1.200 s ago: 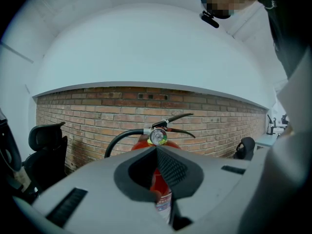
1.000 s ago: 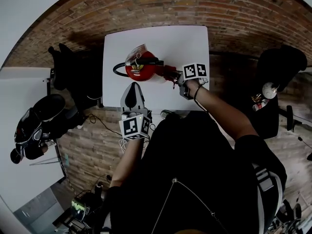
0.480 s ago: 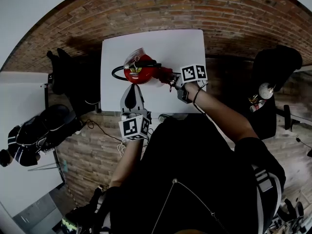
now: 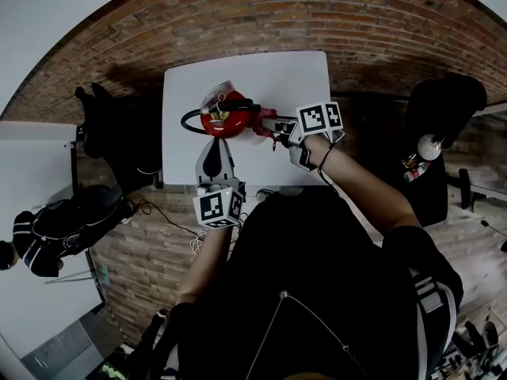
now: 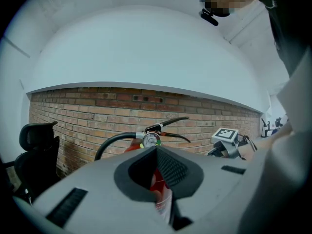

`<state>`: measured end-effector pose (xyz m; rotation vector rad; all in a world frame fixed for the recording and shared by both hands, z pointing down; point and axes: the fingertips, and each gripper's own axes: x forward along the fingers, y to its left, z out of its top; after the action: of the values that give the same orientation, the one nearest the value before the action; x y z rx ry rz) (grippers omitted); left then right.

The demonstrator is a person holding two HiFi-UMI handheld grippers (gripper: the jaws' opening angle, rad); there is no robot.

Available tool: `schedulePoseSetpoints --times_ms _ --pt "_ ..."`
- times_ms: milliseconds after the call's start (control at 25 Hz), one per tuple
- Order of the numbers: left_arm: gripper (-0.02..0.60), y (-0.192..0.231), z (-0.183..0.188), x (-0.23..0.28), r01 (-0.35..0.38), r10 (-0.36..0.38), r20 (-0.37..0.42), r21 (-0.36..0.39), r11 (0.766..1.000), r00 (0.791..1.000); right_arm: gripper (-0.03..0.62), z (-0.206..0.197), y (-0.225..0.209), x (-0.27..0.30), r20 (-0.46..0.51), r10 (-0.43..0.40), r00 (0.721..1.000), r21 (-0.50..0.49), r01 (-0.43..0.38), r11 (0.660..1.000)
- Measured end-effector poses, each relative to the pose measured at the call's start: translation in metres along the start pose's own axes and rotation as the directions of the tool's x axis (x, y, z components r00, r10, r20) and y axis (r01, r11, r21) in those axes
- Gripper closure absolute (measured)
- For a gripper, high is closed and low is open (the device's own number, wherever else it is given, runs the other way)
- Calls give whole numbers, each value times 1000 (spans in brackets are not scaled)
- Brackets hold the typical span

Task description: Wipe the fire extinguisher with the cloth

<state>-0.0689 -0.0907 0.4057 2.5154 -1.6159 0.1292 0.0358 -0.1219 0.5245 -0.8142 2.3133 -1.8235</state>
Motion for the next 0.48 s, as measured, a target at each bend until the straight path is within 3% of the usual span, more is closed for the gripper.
schedulePoseSetpoints --times_ms 480 --pt "572 -6 3 -2 20 -20 9 0 1000 1000 479 11 42 -15 35 98 995 -13 -97 995"
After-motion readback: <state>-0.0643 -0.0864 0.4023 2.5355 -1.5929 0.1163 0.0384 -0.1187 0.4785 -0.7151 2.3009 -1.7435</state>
